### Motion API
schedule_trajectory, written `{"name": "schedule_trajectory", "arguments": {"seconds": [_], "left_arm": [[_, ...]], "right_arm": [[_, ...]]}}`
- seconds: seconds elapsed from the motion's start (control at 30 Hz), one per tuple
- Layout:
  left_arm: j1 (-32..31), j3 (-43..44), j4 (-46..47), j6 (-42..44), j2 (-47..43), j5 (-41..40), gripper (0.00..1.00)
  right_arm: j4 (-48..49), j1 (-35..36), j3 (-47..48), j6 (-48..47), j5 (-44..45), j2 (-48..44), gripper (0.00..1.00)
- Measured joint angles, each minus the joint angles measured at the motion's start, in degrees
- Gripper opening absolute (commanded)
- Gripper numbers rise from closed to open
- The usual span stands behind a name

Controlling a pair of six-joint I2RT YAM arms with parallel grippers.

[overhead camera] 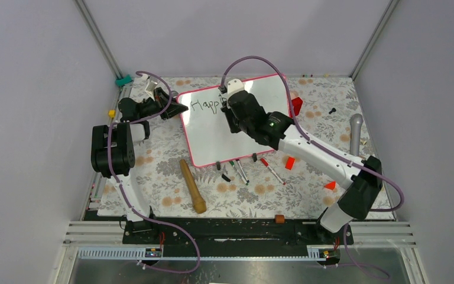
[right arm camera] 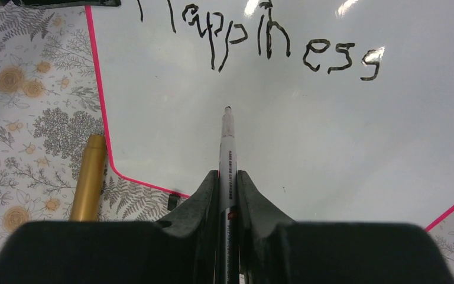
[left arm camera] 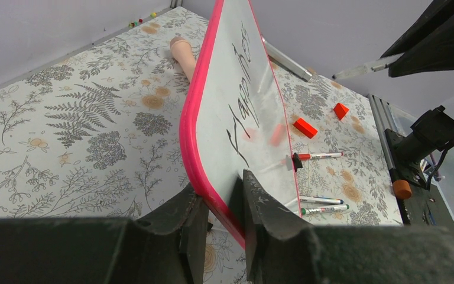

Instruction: Write a sentence on the whiteboard

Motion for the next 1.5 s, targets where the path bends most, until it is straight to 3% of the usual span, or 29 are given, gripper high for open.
{"name": "schedule_trajectory", "arguments": {"seconds": [0.43, 0.83, 1.5], "left_arm": [[0.0, 0.0, 0.0, 0.2, 0.0, 0.0, 0.00], [0.0, 0.0, 0.0, 0.6, 0.0, 0.0, 0.00], [0.0, -0.1, 0.0, 0.7, -0.1, 0.0, 0.00]], "right_arm": [[-8.6, 1.3, 9.5, 3.6, -3.1, 11.9, 0.00], [-9.5, 7.1, 12.0, 3.7, 1.8, 14.4, 0.00], [-9.8, 9.7, 18.5, 2.3, 6.4, 21.5, 0.00]]}}
